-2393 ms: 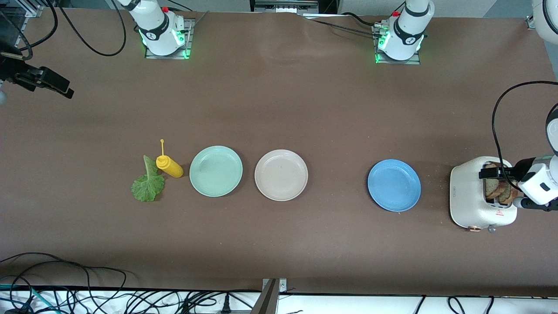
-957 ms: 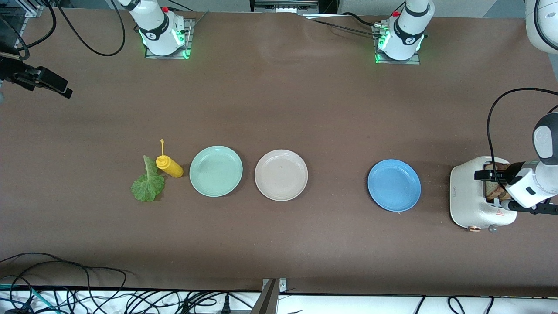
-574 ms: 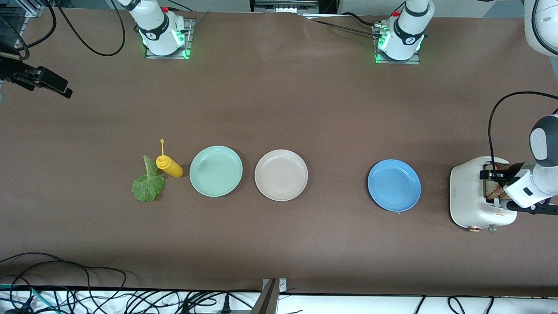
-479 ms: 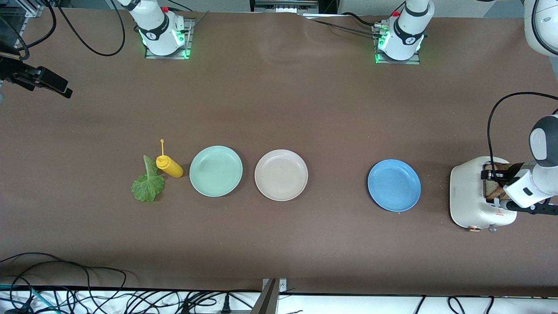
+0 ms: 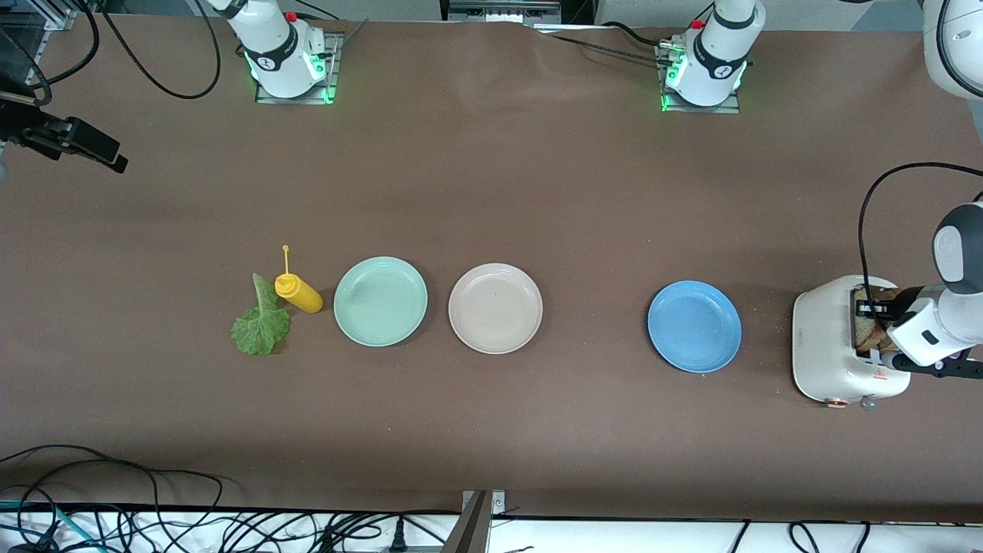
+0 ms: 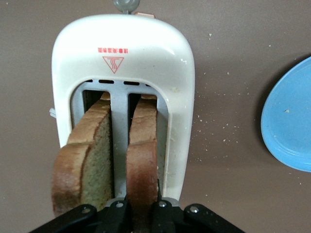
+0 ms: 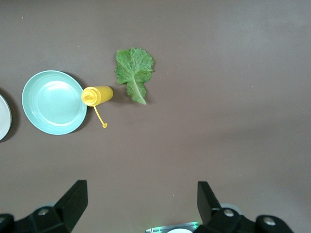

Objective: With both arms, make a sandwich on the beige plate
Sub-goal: 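Close the left gripper on the bread slice in the toaster, then lift the bread slice out of the toaster with the left gripper, then carry the bread slice to the beige plate with the left gripper, then lay the bread flat on the beige plate and open the left gripper, then withdraw the left gripper while the right gripper reaches the lettuce, then grasp the lettuce leaf stem with the right gripper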

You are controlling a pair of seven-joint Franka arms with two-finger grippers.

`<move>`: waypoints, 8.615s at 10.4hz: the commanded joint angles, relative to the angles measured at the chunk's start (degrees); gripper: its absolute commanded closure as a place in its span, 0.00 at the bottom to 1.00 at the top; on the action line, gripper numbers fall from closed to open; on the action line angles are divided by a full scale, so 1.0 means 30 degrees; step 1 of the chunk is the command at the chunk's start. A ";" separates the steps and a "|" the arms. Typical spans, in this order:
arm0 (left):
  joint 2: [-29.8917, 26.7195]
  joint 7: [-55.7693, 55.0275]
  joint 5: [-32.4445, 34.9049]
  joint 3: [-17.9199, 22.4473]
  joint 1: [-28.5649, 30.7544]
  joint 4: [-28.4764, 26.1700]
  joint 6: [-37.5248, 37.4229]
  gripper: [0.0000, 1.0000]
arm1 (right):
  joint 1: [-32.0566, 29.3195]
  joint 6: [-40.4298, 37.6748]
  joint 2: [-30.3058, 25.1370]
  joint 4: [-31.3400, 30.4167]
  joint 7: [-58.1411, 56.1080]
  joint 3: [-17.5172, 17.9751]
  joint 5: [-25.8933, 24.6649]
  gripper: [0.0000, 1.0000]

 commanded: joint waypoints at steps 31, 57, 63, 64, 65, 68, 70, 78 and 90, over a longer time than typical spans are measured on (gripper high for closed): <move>0.3847 -2.1104 -1.2593 -0.3887 -1.1607 0.0323 1.2543 1.00 | 0.0041 -0.0208 -0.0147 0.0140 0.0117 -0.0012 0.0360 0.00; 0.3440 -2.1104 -0.6063 -0.3593 -1.0679 0.0376 0.4901 0.00 | 0.0041 -0.0295 0.0145 0.0111 -0.0145 0.0339 0.0886 0.00; -0.0919 -2.0958 -0.2779 -0.3594 -0.7280 0.0552 0.2087 0.00 | 0.0129 -0.0442 0.0933 0.0052 -0.0409 0.0397 0.0655 0.00; -0.1770 -2.0059 -0.2779 -0.3623 -0.6607 0.0553 0.1533 0.00 | 0.0390 -0.0413 0.1169 -0.0006 -0.0991 0.0397 0.0421 0.00; -0.2503 -1.8338 -0.2779 -0.3565 -0.6050 0.0553 0.0512 0.00 | 0.0393 -0.0239 0.1374 -0.0122 -0.1258 0.0339 0.0476 0.00; -0.4147 -1.4054 -0.2779 -0.3564 -0.4030 0.0582 -0.1401 0.00 | 0.0568 0.1856 0.1959 -0.1697 -0.2450 0.0368 0.0068 0.00; -0.4356 -1.2937 -0.2837 -0.3564 -0.3294 0.0728 -0.1402 0.00 | 0.0423 0.3767 0.2311 -0.2958 -0.4329 0.0106 0.0009 0.00; -0.5467 -0.7657 -0.2808 -0.3623 -0.1272 0.1258 -0.3364 0.01 | 0.0422 1.2650 0.6088 -0.7653 -0.6593 -0.0833 0.0183 0.00; -0.7403 -0.6016 -0.2808 -0.3652 -0.0507 -0.1439 -0.2985 0.00 | 0.0832 1.7311 1.0663 -0.7594 -0.6709 -0.0658 0.3259 0.48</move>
